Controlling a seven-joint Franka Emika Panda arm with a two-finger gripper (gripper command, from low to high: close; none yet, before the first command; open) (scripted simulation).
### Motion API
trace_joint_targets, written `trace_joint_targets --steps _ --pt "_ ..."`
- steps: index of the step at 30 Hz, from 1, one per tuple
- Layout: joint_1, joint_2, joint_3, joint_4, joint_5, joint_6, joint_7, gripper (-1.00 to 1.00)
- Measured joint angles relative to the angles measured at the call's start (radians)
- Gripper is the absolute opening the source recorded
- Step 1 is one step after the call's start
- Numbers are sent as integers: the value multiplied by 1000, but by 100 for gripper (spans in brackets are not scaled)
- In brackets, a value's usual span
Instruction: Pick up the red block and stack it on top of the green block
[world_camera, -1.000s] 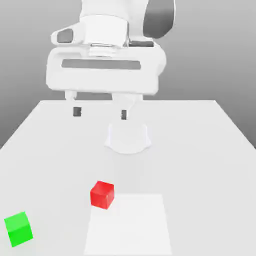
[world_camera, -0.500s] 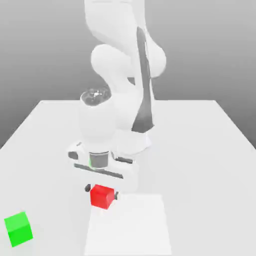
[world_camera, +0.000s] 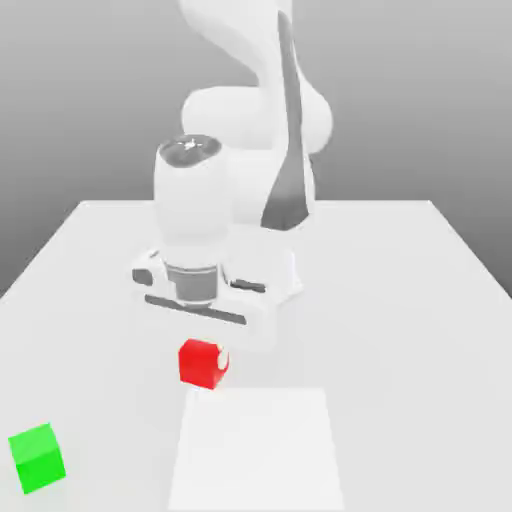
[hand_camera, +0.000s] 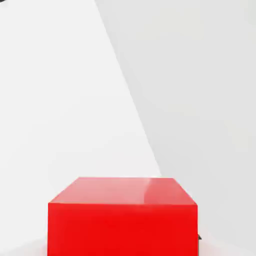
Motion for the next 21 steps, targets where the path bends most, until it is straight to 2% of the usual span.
trace_joint_targets --steps 13,17,18,21 --pt "-157 239 -116 462 47 -226 194 -100" --pt "-180 369 -107 499 85 -134 183 -100" --pt "-185 397 -100 501 93 -110 177 100" --pt "-185 397 -100 501 93 -110 177 100"
